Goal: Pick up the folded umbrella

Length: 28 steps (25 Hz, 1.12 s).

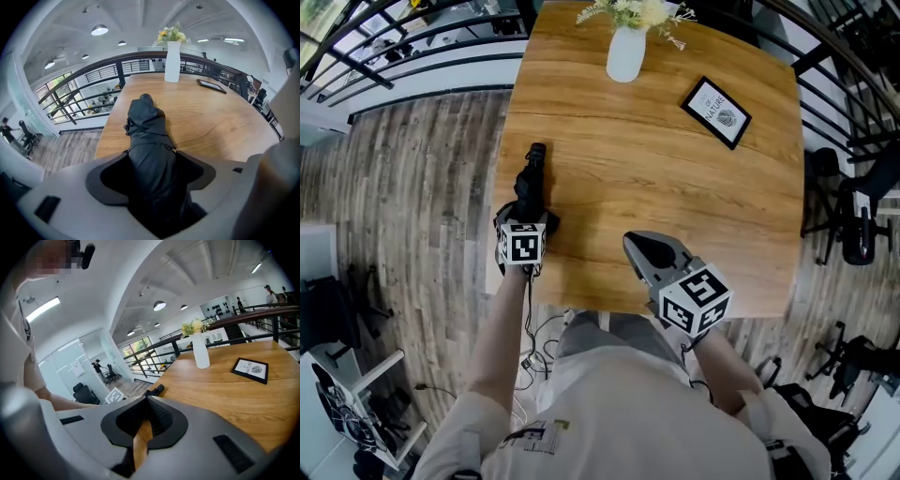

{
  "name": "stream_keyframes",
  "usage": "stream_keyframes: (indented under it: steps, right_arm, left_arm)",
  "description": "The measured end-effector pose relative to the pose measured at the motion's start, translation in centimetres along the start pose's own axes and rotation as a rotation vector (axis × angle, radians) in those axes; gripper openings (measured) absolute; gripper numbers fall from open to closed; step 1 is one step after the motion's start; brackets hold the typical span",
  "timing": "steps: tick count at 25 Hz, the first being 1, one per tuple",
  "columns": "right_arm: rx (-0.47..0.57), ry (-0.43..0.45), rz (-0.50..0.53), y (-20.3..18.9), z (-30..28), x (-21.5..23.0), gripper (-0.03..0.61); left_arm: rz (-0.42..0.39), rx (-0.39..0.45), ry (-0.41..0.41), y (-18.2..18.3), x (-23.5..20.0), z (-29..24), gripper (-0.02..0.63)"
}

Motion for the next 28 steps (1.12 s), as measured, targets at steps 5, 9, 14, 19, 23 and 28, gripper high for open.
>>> stream_keyframes:
  steps: [5, 9, 14, 19, 23, 28]
  right_arm:
    - [-0.017, 0.005, 0.013, -0.5, -0.1, -1.1, 0.029]
    - [-0.015, 0.006, 0.045, 0.1, 0.0, -2.1, 0.029]
    - [0.037, -0.021, 0.093, 2.4, 1.4, -2.7, 0.029]
    - [0.154, -0.075, 0.157, 6.9, 4.8, -3.3, 0.029]
    - [0.281, -0.123, 0.228, 11.3, 8.4, -4.6, 0.029]
    - [0.443, -0.241, 0.389, 16.6, 14.4, -6.9, 0.029]
  left_arm:
    - [0.066, -0.049, -0.118, 0.7, -0.8, 1.6, 0.267]
    - [0.147, -0.046, -0.214, 0.0, 0.8, 3.8, 0.252]
    - [0.149, 0.099, -0.319, 2.2, 4.3, 9.4, 0.249]
    - [0.024, 0.344, -0.3, 9.4, 5.1, 18.1, 0.25]
    - [0.027, 0.564, -0.284, 15.1, 4.2, 25.3, 0.25]
    - [0.014, 0.814, -0.258, 19.6, 3.0, 34.2, 0.25]
Point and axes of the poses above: the fingertips, and each gripper's own axes: z backward along the fingers, x to its right, y out of its top, the point moved 3 cm from there along z, backward along the fingers, and after that the axes turned 2 degrees about -z, right-handed, at the moved point
